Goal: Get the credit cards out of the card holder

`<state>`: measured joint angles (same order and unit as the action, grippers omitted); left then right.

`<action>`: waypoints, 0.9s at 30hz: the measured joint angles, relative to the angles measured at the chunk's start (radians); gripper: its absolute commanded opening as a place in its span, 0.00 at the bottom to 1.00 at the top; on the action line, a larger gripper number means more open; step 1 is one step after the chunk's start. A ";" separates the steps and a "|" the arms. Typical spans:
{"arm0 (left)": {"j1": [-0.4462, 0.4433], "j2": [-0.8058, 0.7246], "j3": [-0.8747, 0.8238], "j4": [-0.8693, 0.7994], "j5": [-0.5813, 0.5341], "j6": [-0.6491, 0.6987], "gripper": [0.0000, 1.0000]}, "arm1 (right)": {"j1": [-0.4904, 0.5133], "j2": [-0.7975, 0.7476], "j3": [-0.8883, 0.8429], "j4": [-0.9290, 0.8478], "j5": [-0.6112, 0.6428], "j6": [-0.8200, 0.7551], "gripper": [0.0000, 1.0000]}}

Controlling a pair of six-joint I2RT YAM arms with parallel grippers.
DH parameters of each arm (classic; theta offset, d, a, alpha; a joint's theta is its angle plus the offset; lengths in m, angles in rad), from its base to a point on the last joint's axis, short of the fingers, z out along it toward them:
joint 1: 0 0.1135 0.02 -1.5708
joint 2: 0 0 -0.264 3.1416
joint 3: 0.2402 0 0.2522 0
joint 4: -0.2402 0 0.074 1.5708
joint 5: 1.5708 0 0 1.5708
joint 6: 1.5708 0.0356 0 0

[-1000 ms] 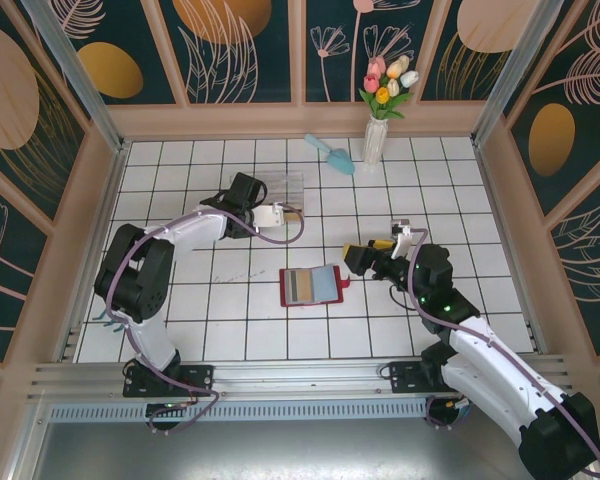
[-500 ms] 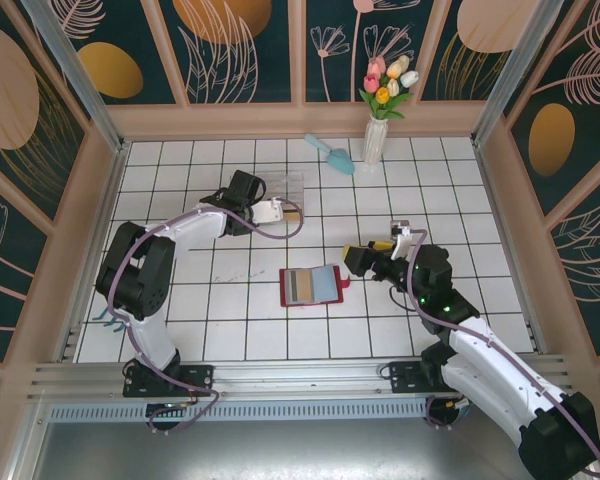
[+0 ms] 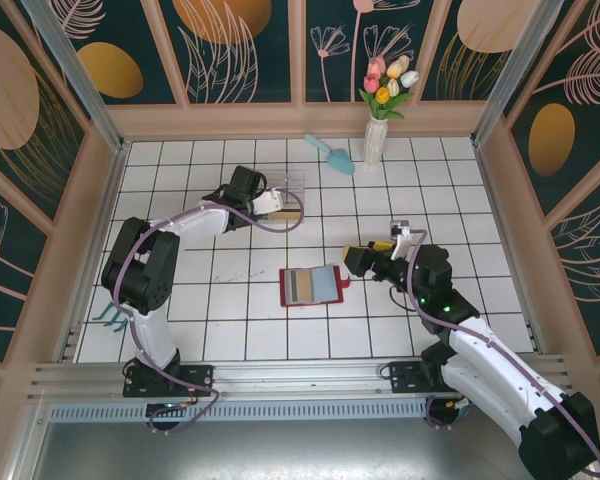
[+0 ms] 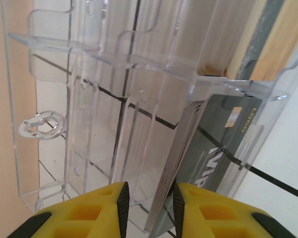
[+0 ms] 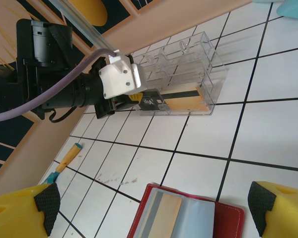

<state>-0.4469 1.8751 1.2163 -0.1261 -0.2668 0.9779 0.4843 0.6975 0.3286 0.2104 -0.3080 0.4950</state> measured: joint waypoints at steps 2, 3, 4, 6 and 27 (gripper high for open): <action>0.002 0.000 0.007 0.002 -0.002 -0.008 0.33 | 0.000 0.000 0.000 0.000 0.000 0.000 0.99; 0.002 0.000 0.010 0.003 -0.001 -0.012 0.33 | 0.000 0.000 0.000 0.000 0.000 0.000 0.99; 0.003 0.000 0.014 0.002 0.000 -0.018 0.34 | 0.000 0.000 0.000 0.000 -0.001 0.000 0.99; 0.003 -0.001 0.018 0.002 0.002 -0.027 0.36 | 0.000 0.000 0.000 0.000 -0.004 0.000 0.99; 0.003 -0.215 -0.042 0.000 0.165 -0.396 0.40 | 0.000 0.050 0.001 0.002 -0.007 0.000 0.97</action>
<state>-0.4438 1.6600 1.1744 -0.1265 -0.1017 0.5823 0.4843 0.7475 0.3294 0.2119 -0.3149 0.4946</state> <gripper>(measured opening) 0.401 0.977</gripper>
